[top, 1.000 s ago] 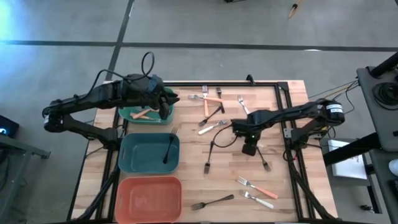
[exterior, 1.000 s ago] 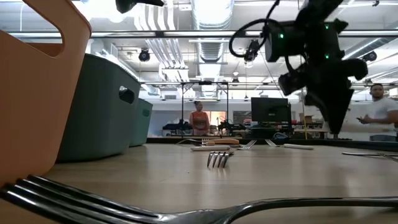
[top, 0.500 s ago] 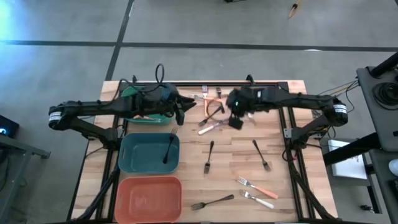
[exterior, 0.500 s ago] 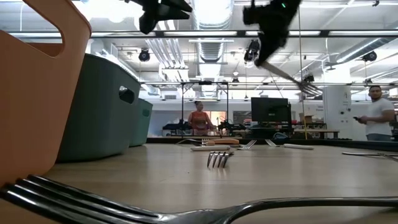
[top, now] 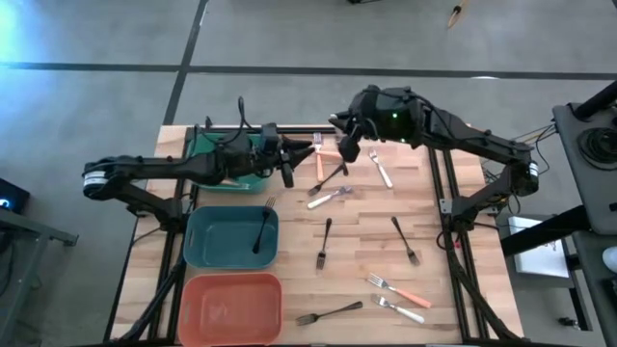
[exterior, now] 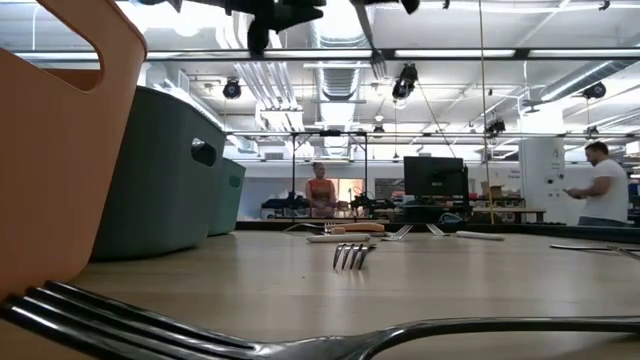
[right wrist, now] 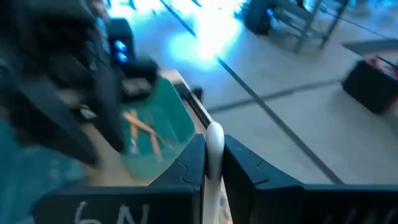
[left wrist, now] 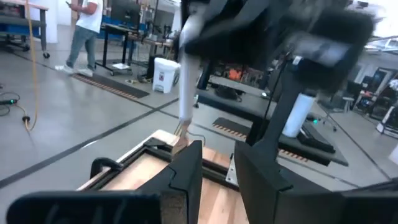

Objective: Sort silverware by color (type)
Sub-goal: Put the white fork into the orange bin

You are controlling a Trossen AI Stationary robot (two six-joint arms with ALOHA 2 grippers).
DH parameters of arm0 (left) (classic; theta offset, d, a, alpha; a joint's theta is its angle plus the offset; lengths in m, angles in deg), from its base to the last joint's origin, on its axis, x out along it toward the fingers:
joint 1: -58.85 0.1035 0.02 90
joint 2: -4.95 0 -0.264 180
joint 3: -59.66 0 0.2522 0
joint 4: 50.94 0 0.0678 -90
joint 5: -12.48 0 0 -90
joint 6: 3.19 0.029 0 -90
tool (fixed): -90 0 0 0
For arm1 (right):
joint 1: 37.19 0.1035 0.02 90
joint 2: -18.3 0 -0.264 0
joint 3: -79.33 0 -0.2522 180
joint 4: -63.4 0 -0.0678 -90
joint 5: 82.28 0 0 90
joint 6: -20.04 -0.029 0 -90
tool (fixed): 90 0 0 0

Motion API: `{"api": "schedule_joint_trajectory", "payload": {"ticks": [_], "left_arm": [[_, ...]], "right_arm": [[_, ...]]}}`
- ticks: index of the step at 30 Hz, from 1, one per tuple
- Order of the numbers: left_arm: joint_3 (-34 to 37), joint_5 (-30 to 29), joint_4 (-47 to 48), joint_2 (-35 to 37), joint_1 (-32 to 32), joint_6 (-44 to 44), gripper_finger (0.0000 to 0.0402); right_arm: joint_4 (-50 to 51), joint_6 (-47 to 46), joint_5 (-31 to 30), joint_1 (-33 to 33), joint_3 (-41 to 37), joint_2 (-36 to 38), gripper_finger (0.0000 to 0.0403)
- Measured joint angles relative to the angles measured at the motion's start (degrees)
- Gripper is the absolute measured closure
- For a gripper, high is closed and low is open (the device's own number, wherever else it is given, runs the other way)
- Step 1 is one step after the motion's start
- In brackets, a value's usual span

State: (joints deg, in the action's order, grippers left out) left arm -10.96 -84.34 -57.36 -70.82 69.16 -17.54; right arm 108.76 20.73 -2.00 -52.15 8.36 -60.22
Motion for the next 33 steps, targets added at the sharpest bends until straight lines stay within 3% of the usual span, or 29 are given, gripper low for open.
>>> {"api": "schedule_joint_trajectory", "payload": {"ticks": [13,26,33], "left_arm": [[0.02,1.02,-0.96,-0.85,3.06,-1.16,0.0322],[0.02,0.96,-5.39,-4.02,3.09,-2.7,0.0244],[0.02,1.57,-6.15,-4.02,3.09,-4.05,0.0233]], "right_arm": [[-3.64,-1.78,8.22,0.04,0.13,-0.02,0.038],[-3.08,-1.07,8.83,0.07,0.08,-1.5,0.038],[-3.63,-0.01,8.84,0.02,0.08,-2.39,0.038]]}}
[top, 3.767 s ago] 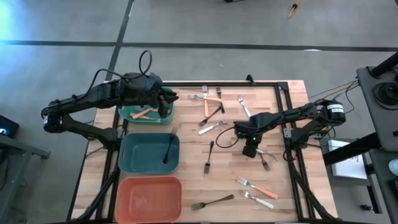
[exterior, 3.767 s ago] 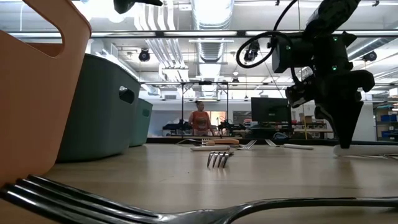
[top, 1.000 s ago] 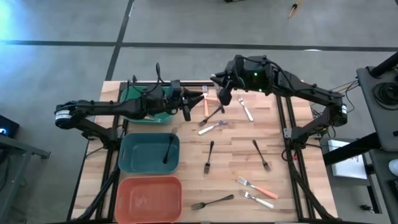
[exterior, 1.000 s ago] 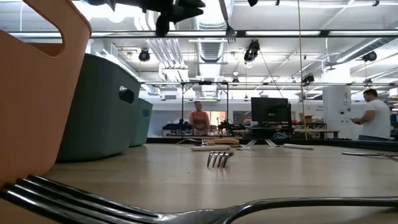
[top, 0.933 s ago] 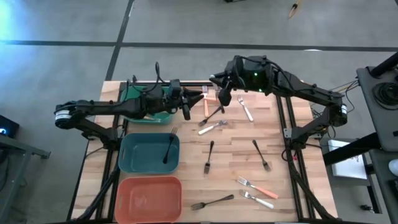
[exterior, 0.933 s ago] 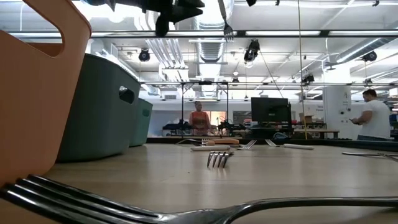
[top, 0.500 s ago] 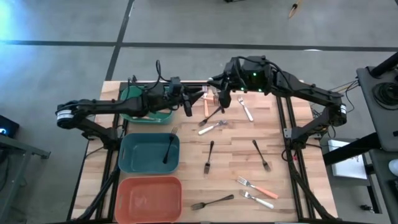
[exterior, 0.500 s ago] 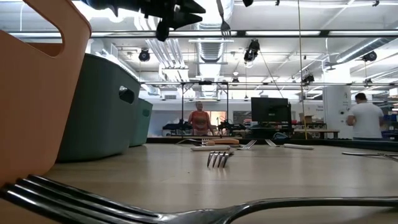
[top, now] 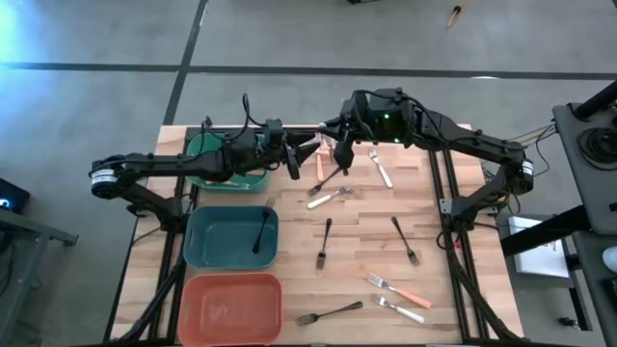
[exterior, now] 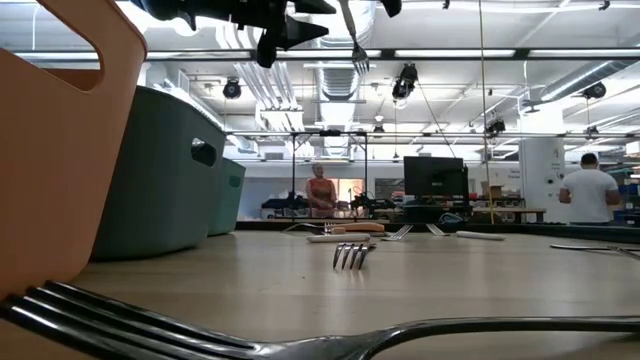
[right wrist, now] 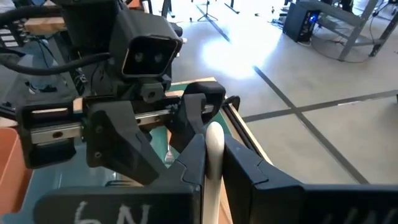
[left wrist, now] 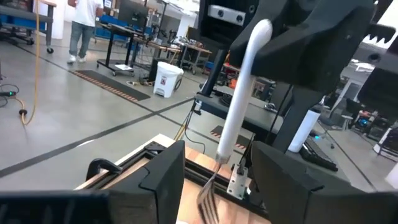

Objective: Sort silverware by color (type)
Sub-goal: Put the white fork into the orange bin

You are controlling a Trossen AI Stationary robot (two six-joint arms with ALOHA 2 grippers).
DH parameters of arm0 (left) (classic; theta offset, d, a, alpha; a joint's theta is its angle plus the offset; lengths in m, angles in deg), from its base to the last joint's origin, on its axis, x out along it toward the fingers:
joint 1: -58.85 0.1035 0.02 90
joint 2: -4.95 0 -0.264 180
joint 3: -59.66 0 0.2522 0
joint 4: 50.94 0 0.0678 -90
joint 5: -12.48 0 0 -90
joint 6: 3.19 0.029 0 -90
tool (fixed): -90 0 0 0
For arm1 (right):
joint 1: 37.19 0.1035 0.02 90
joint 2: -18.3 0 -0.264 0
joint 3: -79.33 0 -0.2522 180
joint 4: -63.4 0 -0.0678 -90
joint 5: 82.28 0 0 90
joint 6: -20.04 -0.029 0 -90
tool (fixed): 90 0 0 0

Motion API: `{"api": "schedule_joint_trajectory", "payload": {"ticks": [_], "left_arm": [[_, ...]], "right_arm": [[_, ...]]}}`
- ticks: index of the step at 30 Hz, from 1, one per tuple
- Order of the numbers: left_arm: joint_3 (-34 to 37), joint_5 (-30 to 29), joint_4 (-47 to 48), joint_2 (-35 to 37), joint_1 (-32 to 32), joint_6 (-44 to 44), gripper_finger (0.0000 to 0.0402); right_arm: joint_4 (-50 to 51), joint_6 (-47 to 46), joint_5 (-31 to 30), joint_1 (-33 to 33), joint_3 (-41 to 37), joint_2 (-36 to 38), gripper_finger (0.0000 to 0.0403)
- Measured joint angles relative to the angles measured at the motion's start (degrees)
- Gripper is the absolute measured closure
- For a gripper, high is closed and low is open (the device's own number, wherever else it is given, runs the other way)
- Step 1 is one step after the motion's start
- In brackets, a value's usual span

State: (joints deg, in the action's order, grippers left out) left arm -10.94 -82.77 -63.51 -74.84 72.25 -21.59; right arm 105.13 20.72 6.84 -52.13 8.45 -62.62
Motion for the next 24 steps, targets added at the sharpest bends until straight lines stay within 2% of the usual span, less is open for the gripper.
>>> {"api": "schedule_joint_trajectory", "payload": {"ticks": [4,19,24], "left_arm": [[0.0,0.38,-1.11,-0.02,0.0,0.07,0.0232],[-0.02,1.76,-1.62,-0.13,0.0,0.06,0.0233],[-0.02,1.93,-1.63,-0.13,-0.02,0.08,0.0244]], "right_arm": [[-0.54,-0.39,2.37,0.02,0.0,-0.86,0.038],[-3.3,-0.67,4.41,0.31,0.0,-2.24,0.0381],[-3.21,-0.69,6.87,0.52,0.0,-2.24,0.0381]]}}
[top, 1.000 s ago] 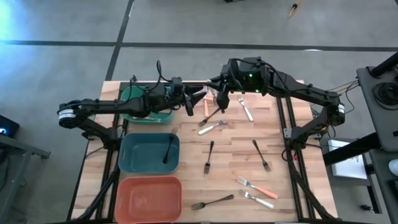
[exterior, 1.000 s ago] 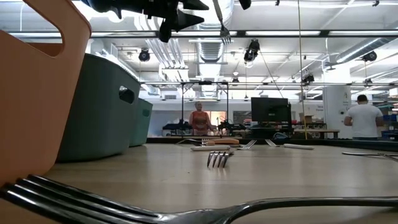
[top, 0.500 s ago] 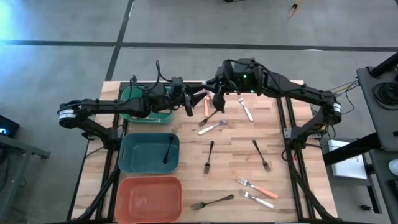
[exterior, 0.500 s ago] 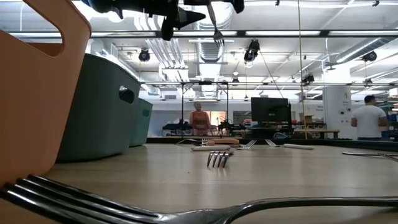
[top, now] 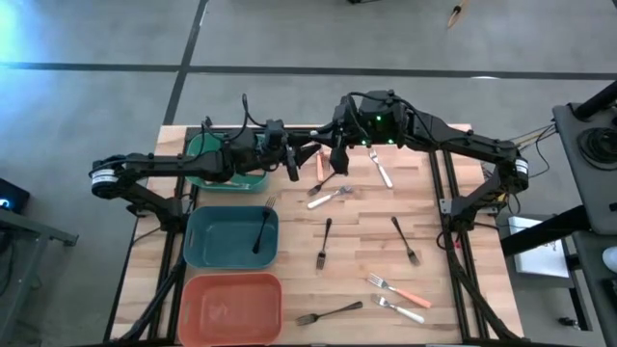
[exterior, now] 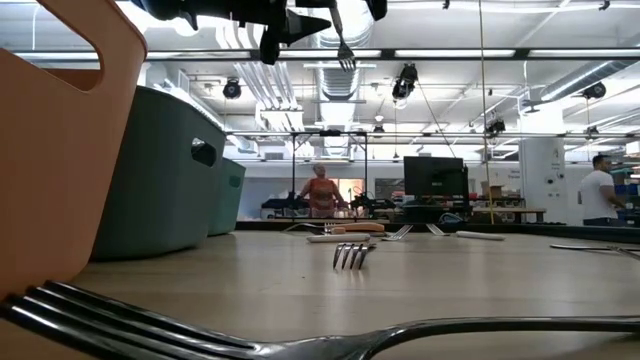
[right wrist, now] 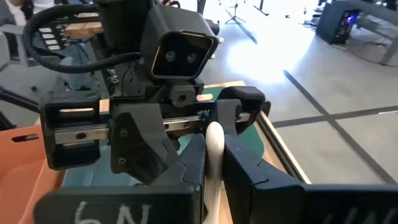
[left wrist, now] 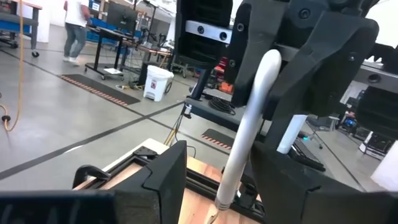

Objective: Sort silverware by color (type)
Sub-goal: Put the white fork into the orange bin

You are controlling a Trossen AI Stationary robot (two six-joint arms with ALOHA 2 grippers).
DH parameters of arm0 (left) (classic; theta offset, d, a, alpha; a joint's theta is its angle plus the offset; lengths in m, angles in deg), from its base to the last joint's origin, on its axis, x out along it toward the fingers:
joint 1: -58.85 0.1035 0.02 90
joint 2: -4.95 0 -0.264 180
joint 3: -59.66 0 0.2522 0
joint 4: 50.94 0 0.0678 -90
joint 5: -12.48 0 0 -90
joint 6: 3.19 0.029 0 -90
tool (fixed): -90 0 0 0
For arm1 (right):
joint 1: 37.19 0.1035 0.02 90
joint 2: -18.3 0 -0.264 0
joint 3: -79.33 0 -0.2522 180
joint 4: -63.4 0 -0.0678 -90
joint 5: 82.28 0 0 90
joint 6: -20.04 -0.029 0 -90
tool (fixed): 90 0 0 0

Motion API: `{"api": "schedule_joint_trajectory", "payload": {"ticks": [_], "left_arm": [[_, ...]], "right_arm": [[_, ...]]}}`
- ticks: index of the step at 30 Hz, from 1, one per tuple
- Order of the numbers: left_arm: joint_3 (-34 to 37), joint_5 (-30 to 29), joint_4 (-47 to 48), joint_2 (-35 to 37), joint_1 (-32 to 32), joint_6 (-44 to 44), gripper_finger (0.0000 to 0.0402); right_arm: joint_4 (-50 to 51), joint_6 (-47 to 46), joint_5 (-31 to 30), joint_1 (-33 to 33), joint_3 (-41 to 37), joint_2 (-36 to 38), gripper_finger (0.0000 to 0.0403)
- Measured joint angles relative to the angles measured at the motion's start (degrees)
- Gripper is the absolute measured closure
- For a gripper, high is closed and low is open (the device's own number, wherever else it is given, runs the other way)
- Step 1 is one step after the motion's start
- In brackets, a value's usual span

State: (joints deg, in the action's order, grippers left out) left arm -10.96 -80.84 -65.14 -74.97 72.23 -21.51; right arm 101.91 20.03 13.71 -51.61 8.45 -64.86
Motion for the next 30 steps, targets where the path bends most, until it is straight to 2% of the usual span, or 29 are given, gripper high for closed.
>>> {"api": "schedule_joint_trajectory", "payload": {"ticks": [9,17,30], "left_arm": [[0.0,2.88,0.02,0.0,0.02,0.2,0.0299],[-0.24,5.7,0.62,0.0,0.02,0.68,0.0384],[-0.52,7.14,2.05,-0.09,0.04,-0.04,0.039]], "right_arm": [[-0.02,0.13,0.07,0.16,0.0,0.0,0.0381],[0.23,-0.3,0.5,0.16,0.0,-0.83,0.0381],[0.44,-2.44,0.36,0.25,0.09,-1.94,0.0381]]}}
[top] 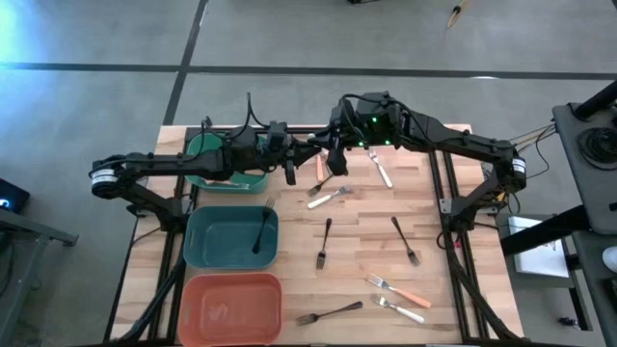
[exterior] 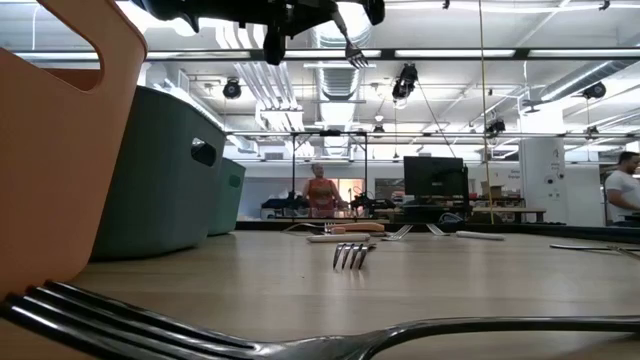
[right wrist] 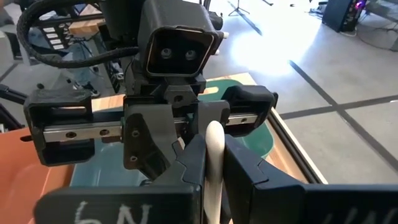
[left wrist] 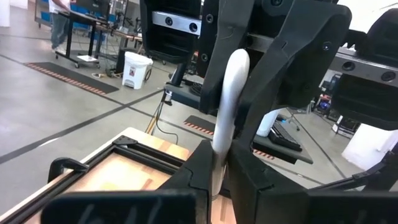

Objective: Sort silverware by color (type)
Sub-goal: Put the white fork into the orange bin

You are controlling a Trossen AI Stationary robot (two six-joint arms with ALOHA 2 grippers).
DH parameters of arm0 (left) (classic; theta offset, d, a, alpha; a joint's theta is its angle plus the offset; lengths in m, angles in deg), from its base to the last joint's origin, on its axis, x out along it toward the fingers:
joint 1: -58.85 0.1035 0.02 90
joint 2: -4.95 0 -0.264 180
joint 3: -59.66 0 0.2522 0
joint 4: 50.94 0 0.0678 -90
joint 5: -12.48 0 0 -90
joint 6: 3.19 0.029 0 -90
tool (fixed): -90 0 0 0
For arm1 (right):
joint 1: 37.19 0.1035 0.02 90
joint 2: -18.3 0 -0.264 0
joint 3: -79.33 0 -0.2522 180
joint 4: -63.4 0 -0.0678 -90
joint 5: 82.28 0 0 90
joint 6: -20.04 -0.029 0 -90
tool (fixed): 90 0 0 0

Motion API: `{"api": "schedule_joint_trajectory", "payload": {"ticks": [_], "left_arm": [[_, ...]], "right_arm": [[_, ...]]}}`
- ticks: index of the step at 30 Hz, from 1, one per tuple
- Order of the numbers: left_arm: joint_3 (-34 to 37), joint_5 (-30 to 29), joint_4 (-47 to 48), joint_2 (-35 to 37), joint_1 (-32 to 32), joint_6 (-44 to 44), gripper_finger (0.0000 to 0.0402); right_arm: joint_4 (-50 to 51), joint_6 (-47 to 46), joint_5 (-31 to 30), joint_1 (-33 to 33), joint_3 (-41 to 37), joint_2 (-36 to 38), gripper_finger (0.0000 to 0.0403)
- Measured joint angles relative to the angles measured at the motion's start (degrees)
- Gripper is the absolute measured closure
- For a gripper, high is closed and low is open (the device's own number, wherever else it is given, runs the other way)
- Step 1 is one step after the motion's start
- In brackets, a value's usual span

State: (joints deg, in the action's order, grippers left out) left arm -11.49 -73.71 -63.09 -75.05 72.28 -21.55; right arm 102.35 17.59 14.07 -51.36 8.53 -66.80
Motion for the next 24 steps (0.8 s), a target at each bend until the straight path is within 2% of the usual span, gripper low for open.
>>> {"api": "schedule_joint_trajectory", "payload": {"ticks": [3,9,13,19,24], "left_arm": [[-0.05,0.18,0.0,0.0,0.0,-0.16,0.039],[-0.28,0.55,1.66,0.62,0.1,0.17,0.039],[-0.28,0.21,3.91,1.7,0.33,0.39,0.0391],[-0.26,-0.04,16.16,4.7,0.57,0.55,0.0391],[-0.79,-0.04,34.64,11.48,-0.2,-3.7,0.0391]], "right_arm": [[0.09,-0.48,-0.33,0.02,0.0,0.24,0.0364],[2.41,-0.87,-0.72,0.02,-0.15,0.75,0.0271],[3.84,-1.34,-1.18,-0.09,-0.13,2.11,0.023],[7.11,-1.35,-1.97,-0.09,-0.13,5.5,0.022],[15.41,-1.6,-1.96,-0.09,-0.07,8.16,0.0231]]}}
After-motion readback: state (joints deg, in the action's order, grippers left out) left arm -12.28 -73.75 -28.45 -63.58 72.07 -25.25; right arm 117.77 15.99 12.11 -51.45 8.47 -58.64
